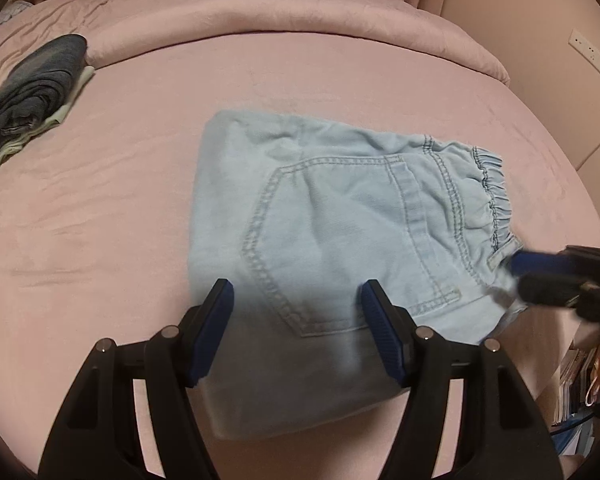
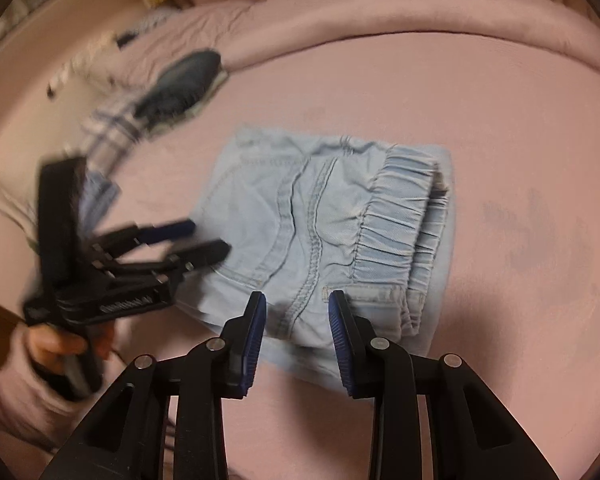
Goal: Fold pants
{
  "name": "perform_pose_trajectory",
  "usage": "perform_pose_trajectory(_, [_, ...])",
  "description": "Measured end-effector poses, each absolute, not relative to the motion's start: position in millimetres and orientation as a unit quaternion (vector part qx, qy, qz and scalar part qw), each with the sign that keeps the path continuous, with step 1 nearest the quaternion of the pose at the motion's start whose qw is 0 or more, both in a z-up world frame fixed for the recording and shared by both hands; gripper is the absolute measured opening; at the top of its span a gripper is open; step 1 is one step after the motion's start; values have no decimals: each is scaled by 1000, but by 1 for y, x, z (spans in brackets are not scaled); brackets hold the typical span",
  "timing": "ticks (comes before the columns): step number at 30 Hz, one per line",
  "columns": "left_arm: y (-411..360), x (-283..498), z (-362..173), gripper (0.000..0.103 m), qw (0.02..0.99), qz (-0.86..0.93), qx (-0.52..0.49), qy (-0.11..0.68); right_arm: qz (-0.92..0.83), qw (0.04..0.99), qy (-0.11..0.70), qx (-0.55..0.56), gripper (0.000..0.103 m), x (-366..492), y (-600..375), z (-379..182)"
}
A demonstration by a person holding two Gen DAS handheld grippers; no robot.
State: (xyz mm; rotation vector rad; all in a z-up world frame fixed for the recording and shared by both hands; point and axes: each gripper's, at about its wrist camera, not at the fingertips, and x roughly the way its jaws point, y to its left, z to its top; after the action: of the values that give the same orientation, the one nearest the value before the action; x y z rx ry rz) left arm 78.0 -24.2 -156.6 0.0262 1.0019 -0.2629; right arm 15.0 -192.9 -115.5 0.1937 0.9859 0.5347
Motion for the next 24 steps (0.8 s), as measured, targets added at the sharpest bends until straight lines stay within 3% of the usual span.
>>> perform_pose_trajectory(3, [-18, 72, -152, 72, 875, -110, 16, 471, 252, 845, 449, 145, 53, 11, -215, -109])
perform_pose_trajectory(11, [7, 69, -148, 83, 880, -85, -16, 467, 219, 834, 460, 214, 59, 20, -247, -126])
perform_pose_trajectory(24, [25, 72, -156, 84, 870, -78, -64, 483, 221, 803, 481, 276, 65, 29, -251, -146])
